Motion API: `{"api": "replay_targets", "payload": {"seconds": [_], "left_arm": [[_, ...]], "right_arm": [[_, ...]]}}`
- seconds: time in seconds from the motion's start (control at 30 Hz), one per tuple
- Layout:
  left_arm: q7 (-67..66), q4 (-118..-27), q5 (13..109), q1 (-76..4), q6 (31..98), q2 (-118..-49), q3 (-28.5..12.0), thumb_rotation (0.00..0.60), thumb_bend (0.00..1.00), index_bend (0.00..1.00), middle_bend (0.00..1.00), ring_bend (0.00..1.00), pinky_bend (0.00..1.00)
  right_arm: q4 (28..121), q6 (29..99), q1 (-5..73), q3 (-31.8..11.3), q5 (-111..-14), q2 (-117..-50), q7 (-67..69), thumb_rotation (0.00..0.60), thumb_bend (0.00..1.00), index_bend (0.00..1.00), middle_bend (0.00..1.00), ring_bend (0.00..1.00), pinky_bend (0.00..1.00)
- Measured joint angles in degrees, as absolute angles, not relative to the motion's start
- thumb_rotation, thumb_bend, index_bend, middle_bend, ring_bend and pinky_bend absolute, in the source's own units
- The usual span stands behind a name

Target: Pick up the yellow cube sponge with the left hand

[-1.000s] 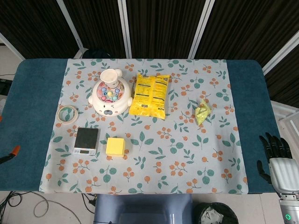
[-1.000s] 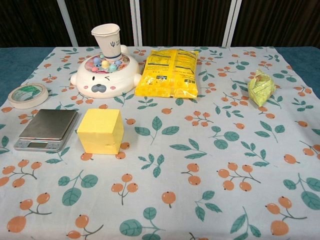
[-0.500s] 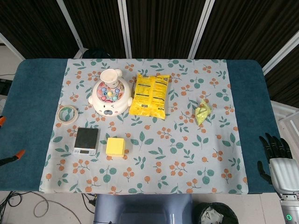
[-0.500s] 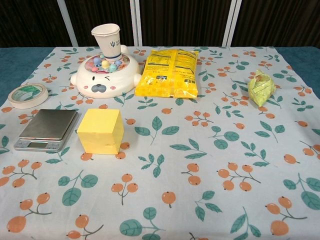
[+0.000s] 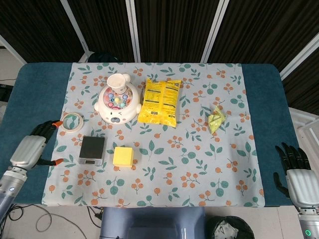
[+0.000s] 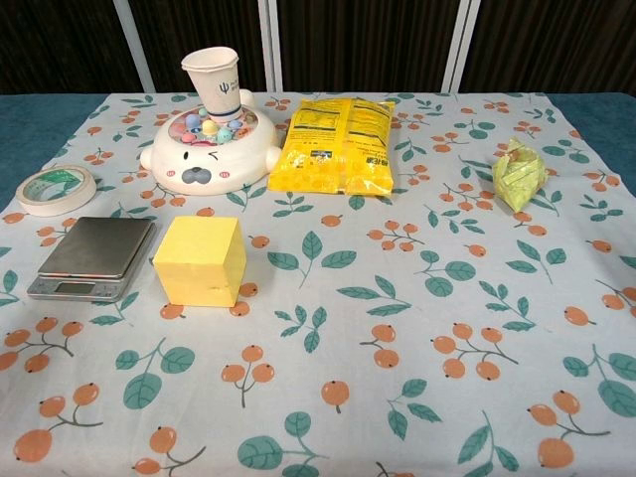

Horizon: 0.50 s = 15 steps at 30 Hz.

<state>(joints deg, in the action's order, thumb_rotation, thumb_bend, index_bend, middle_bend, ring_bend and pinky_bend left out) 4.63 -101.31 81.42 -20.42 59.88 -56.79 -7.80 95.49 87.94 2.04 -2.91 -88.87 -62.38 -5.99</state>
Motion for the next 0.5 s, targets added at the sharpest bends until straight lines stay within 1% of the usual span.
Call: {"api": "replay_targets", "payload": {"seconds": [0.1, 0.17, 0.33, 0.5], "left_arm": [[0.4, -104.5, 78.7, -24.8, 53.2, -55.7, -8.4, 0.6, 0.01, 0.0, 0.05, 0.0, 0.08], [-2.6, -105.6, 77.3, -26.7, 51.3, -55.7, -8.6, 0.6, 0.01, 0.0, 0.05, 0.0, 0.08], [-11.5, -107.1, 73.5, -31.0, 48.3, -58.8, -8.6, 0.6, 0.01, 0.01, 0.05, 0.0, 0.08], [-18.8, -106.5, 69.4, -34.0, 47.3, -65.2, -8.0, 0.6, 0.01, 0.0, 0.05, 0.0, 0.08]], "right_arm": [[95.5, 88.0, 2.0, -2.9, -88.9, -62.4, -6.1, 0.6, 0.56, 0.0, 0.03, 0.0, 0.01], [95.6, 88.0, 2.0, -2.9, -88.9, -62.4, -6.1, 0.6, 0.56, 0.0, 0.03, 0.0, 0.01], [95.7, 88.1, 2.0, -2.9, -88.8, -62.4, -6.1, 0.6, 0.56, 0.0, 0.03, 0.0, 0.01], [95.6, 88.3, 1.8, -3.1, -88.6, -62.2, -5.7, 0.6, 0.56, 0.0, 0.03, 0.0, 0.01]]}}
